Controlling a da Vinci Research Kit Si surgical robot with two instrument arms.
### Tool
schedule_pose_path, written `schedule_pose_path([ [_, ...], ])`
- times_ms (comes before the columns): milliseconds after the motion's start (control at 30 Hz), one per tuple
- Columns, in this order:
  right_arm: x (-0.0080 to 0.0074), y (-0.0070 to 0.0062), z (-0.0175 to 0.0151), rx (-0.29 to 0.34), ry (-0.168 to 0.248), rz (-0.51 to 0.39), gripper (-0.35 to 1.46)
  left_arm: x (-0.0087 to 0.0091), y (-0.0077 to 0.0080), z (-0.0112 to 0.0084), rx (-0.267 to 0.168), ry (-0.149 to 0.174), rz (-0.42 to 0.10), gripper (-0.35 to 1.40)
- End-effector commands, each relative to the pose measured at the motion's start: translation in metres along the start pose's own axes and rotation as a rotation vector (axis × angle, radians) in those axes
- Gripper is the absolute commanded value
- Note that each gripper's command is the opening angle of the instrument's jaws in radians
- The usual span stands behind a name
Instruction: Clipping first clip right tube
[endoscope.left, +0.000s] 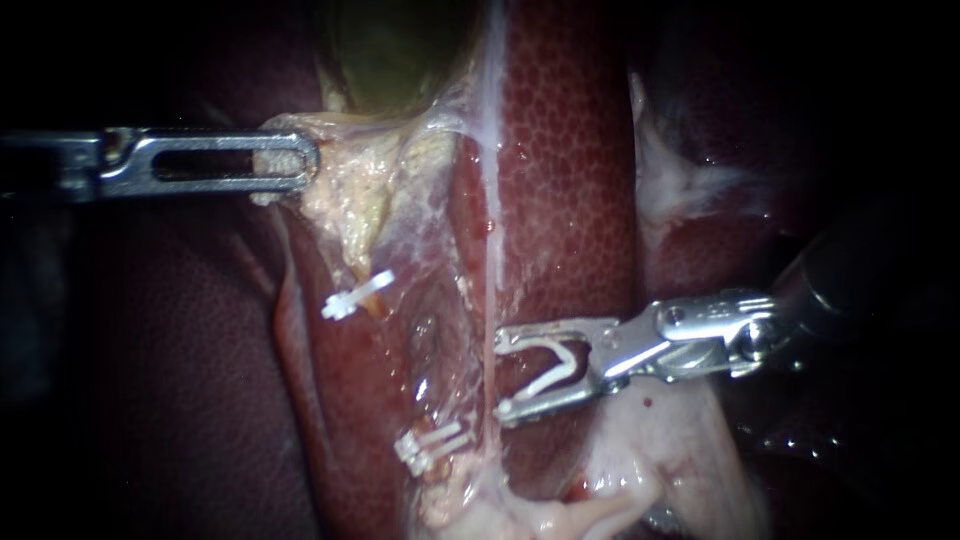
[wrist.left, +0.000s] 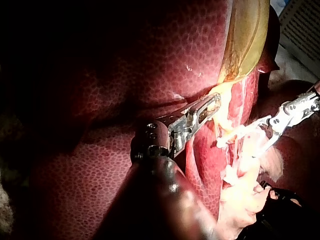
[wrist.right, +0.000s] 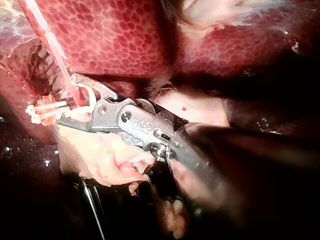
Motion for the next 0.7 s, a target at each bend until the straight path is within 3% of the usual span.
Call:
schedule_pose_path([
  [33, -0.0002, 0.0, 0.0003, 0.0, 0.0, 0.004, 0.54, 0.0, 0.0, 0.0, 0.0, 0.0, 0.0, -0.35],
  [433, -0.0017, 0.0007, 0.0034, 0.011, -0.006, 0.029, 0.54, 0.0, -0.0001, 0.0, -0.001, 0.0, 0.0, -0.35],
  [700, -0.0015, 0.0011, 0.004, 0.052, 0.047, 0.071, 0.5, 0.0, -0.0001, -0.0001, -0.001, 0.0, 0.0, -0.35],
])
